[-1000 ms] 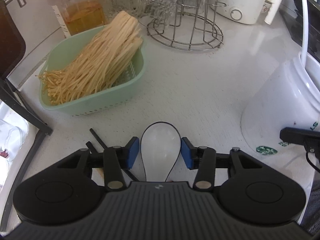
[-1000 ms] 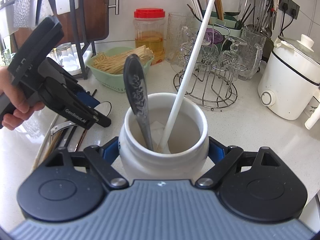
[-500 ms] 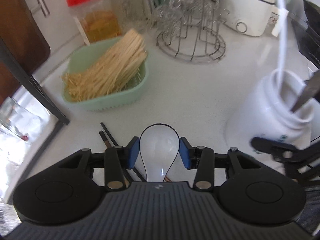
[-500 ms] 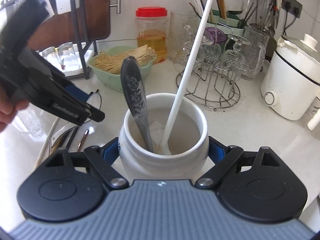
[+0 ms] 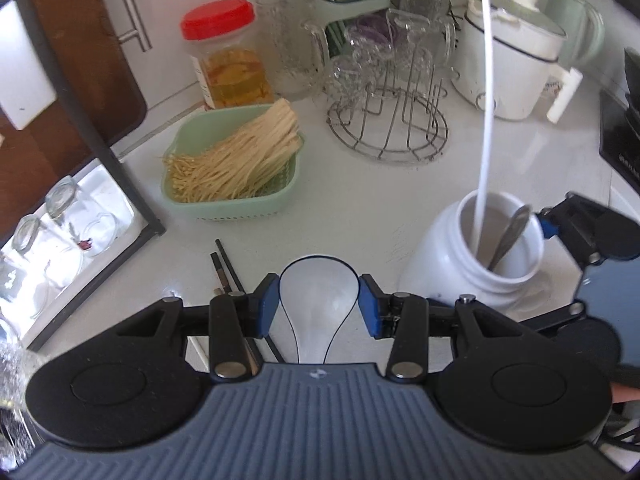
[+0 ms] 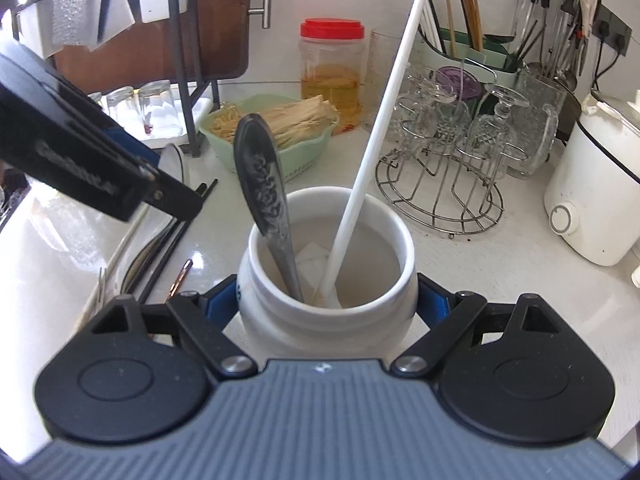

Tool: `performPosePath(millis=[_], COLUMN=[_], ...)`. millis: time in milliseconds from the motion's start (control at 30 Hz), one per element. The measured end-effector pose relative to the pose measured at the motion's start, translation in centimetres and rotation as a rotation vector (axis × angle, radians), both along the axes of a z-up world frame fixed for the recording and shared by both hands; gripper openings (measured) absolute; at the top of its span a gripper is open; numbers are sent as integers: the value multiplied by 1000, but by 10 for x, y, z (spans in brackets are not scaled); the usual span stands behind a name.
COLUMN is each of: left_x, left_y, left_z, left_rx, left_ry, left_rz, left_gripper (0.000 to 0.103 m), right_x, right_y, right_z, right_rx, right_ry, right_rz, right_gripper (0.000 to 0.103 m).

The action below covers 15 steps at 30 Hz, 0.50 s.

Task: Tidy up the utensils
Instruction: 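Lift the white ceramic spoon with the left gripper and carry it to the jar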

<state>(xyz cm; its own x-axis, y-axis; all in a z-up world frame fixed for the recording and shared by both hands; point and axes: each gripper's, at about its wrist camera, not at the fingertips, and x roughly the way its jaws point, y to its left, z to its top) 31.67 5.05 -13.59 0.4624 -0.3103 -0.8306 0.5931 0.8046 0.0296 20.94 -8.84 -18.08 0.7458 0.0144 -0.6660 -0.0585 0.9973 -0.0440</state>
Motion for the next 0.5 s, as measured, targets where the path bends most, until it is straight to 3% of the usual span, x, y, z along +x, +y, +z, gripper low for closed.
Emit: performPosePath(millis=[500], left_x=[-8], left_y=[10], left_z=[48], left_rx=[-95], left_ry=[-50], left_rz=[89], left_gripper=[48], right_x=[3], right_y=[-2], right_z=[-1], right_rx=[1], right_ry=[-12], right_rz=[52], right_gripper=[91])
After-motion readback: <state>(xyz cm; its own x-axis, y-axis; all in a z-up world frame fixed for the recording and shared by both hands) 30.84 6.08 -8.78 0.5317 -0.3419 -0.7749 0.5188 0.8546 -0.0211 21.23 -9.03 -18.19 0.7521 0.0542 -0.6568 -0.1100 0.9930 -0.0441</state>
